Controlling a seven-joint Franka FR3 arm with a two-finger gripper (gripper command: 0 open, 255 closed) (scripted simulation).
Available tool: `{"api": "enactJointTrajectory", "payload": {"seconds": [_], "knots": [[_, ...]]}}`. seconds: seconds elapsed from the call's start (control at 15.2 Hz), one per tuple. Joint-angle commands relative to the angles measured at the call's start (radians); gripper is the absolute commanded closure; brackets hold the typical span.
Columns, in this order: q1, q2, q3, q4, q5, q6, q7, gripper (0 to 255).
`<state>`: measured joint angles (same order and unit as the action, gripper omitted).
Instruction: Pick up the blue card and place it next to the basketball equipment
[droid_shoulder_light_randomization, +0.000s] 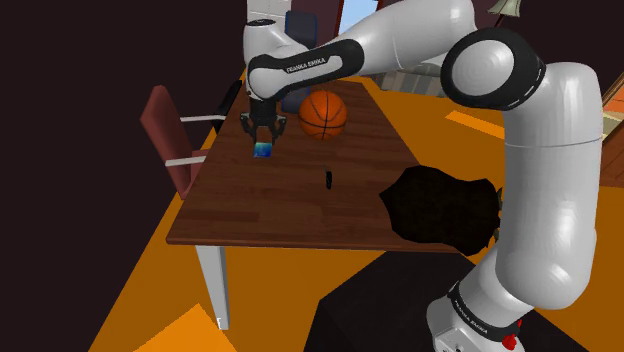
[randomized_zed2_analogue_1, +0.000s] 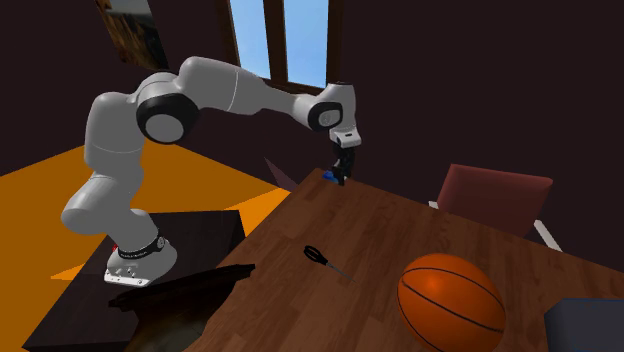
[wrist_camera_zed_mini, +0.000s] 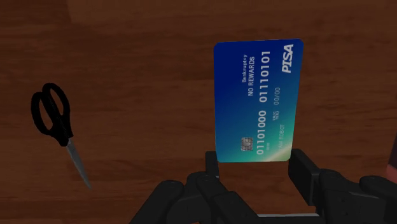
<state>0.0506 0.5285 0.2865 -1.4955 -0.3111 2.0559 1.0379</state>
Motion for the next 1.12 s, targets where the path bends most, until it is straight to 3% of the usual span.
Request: {"api": "enactJointTrajectory", "payload": {"seconds": [0.0, 1.06], "knots": [[-0.001, -0.01, 0.002, 0.011, 0.005, -0.02, -0.005, 255], [0.008, -0.046, 0.014, 0.17, 0.03, -0.211, -0.043, 255]]}}
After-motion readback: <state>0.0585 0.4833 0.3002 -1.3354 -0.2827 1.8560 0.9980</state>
